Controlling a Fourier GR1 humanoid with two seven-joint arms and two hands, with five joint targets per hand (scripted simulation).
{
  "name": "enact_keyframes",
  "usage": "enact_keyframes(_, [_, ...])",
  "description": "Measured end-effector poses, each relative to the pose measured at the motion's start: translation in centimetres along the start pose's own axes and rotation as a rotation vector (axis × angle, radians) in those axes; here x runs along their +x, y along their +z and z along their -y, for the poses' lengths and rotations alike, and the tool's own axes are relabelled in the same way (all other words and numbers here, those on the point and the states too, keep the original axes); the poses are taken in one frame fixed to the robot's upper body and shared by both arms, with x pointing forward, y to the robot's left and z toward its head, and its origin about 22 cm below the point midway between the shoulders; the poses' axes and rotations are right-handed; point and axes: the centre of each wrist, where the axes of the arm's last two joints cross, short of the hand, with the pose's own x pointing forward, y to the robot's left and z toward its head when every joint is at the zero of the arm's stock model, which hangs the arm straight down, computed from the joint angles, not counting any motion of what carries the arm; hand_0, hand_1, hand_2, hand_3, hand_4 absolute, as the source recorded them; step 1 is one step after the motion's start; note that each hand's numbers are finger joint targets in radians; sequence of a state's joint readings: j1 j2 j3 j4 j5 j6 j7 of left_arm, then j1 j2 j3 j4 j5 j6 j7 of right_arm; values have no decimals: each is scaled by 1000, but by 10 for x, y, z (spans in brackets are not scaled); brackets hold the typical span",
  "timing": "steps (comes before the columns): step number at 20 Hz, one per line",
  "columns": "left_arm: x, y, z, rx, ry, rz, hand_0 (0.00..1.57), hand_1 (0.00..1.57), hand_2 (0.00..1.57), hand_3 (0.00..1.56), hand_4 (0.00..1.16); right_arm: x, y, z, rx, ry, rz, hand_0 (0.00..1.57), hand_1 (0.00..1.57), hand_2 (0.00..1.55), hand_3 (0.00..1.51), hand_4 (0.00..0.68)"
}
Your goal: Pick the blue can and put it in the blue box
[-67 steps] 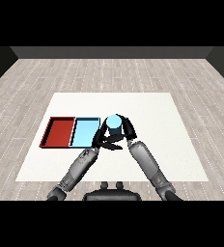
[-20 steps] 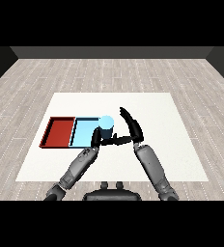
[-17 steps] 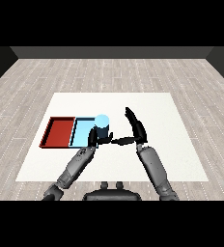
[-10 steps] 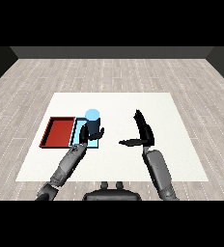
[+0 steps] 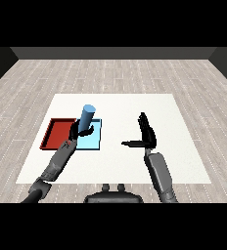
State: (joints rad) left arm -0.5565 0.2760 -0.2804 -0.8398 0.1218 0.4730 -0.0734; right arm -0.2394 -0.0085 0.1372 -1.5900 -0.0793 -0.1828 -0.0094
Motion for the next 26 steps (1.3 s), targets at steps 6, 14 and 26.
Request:
enact_keyframes(6, [-27,-15,-15,52,-315,-199,845,845,715,502,916,-8,2,16,-46,-9,-20,0,0,0,0,0])
enact_keyframes(14, [-32,-25,15,-8,-490,-431,1312,1312,1146,0,819,-25,-12,30,-80,-20,-67,0,0,0,0,0])
enact_keyframes(26, [-40,-25,20,-250,-526,-618,0,0,0,0,0,-41,-7,51,-119,-25,-82,0,0,0,0,0])
